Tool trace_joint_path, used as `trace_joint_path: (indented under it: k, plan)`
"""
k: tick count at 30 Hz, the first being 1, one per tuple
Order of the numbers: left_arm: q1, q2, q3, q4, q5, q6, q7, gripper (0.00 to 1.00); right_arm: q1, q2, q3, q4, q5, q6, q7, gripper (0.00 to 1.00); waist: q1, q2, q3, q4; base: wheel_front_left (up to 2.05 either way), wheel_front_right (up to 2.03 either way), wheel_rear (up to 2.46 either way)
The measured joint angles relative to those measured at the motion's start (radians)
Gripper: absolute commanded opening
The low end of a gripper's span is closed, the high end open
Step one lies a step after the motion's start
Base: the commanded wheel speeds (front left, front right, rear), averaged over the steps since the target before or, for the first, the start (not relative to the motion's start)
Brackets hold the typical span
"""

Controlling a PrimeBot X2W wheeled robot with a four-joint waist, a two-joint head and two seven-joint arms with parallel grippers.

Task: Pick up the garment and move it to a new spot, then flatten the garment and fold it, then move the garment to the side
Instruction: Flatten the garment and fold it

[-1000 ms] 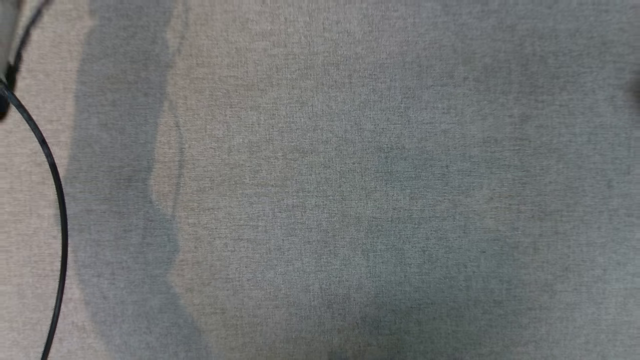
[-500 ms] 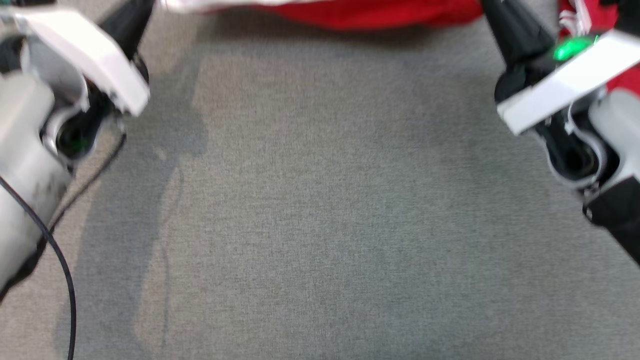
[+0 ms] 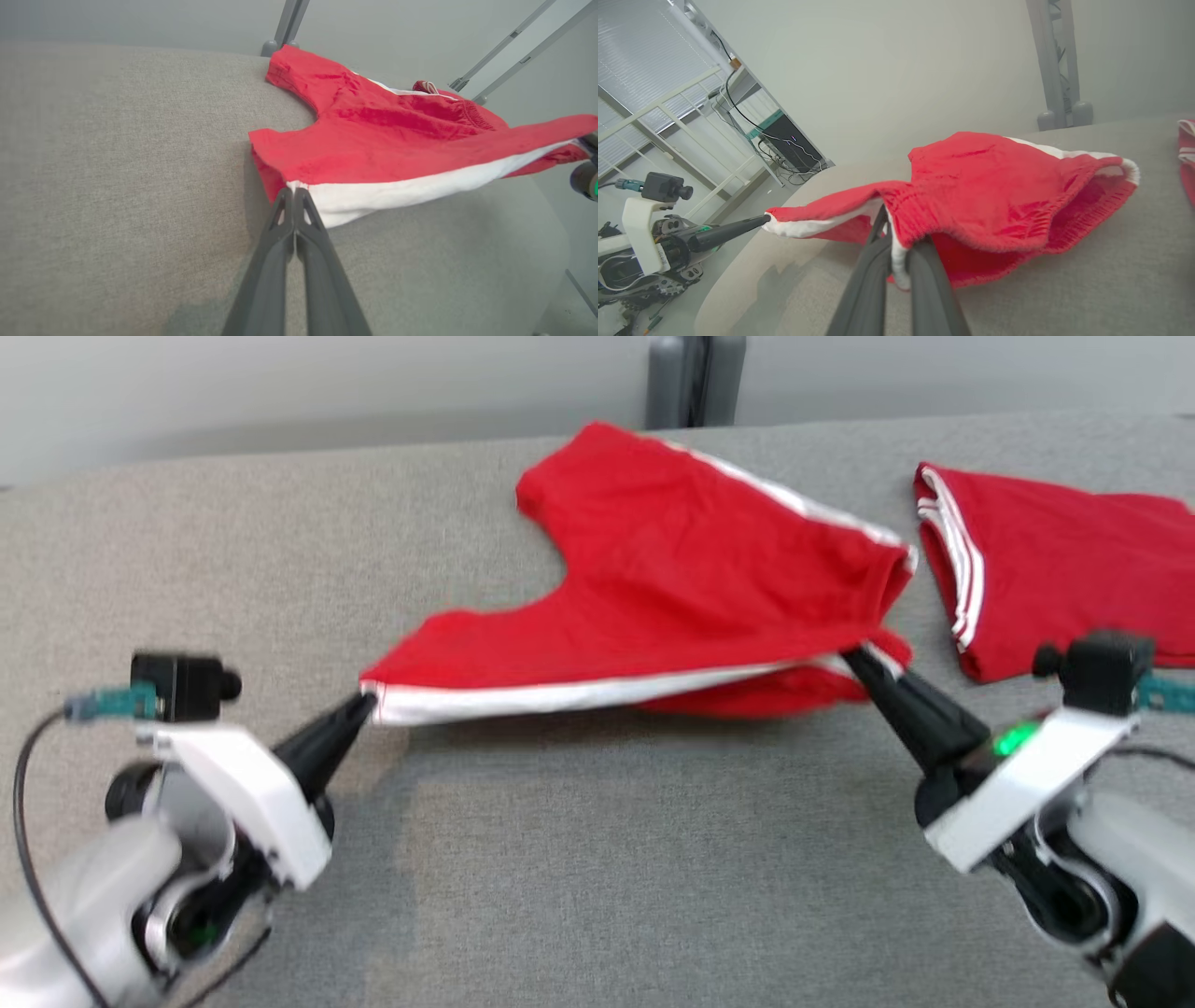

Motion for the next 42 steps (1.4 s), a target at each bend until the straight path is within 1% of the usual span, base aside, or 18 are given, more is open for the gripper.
trace_joint_path:
  k: [3,6,10,13,15,20,23,26,28,29,34,42]
  plan:
    - [0.083,0.054,-0.006,-0.091,-0.013,0.039,-0.025,0.0,0.079,-0.035,0.008,-0.049,-0.014,0.0,0.0,0.0,-0.0001,0.0,-0.032,-0.01,0.0,0.0,0.0]
    - [0.147,0.098,-0.001,-0.184,-0.038,0.081,-0.054,0.0,0.149,-0.049,0.004,-0.097,-0.042,0.0,0.0,0.0,0.0,0.0,-0.054,-0.021,0.0,0.0,0.0]
    - [0.232,0.137,-0.008,-0.302,-0.057,0.129,-0.081,0.0,0.241,-0.062,-0.031,-0.143,-0.066,0.0,0.0,0.0,0.0,0.0,-0.076,-0.029,0.0,0.0,0.0]
    - [0.275,0.168,-0.008,-0.364,-0.063,0.158,-0.107,0.0,0.306,-0.063,-0.094,-0.176,-0.069,0.0,0.0,0.0,-0.0001,0.0,-0.083,-0.03,0.0,0.0,0.0]
    - [0.297,0.179,-0.002,-0.397,-0.07,0.176,-0.128,0.0,0.345,-0.071,-0.126,-0.192,-0.086,0.0,0.0,0.0,0.0,0.0,-0.083,-0.029,0.0,0.0,0.0]
    - [0.339,0.202,0.015,-0.456,-0.09,0.197,-0.172,0.0,0.443,-0.082,-0.182,-0.221,-0.114,0.0,0.0,0.0,-0.0001,0.0,-0.087,-0.026,0.0,0.0,0.0]
    - [0.338,0.21,0.024,-0.465,-0.087,0.197,-0.177,0.0,0.468,-0.085,-0.187,-0.226,-0.124,0.0,0.0,0.0,-0.0001,0.0,-0.086,-0.028,0.0,0.0,0.0]
    - [0.308,0.22,0.028,-0.468,-0.062,0.198,-0.163,0.0,0.455,-0.077,-0.196,-0.222,-0.135,0.0,0.0,0.0,0.0,0.0,-0.072,-0.037,0.0,0.0,0.0]
    - [0.269,0.222,0.039,-0.465,-0.056,0.196,-0.141,0.0,0.437,-0.058,-0.193,-0.217,-0.139,0.0,0.0,0.0,-0.0001,0.0,-0.057,-0.044,0.0,0.0,0.0]
    - [0.225,0.225,0.055,-0.451,-0.053,0.191,-0.12,0.0,0.41,-0.041,-0.183,-0.211,-0.151,0.0,0.0,0.0,-0.0001,0.0,-0.036,-0.053,0.0,0.0,0.0]
    - [0.092,0.222,0.083,-0.388,-0.013,0.169,-0.057,0.0,0.349,0.021,-0.209,-0.185,-0.18,0.0,0.0,0.0,0.0,0.0,0.028,-0.087,0.0,0.0,0.0]
    - [-0.106,0.16,0.098,-0.249,0.0,0.096,0.08,0.0,0.305,0.126,-0.306,-0.146,-0.213,0.0,0.0,0.0,-0.0001,0.0,0.134,-0.152,0.0,0.0,0.0]
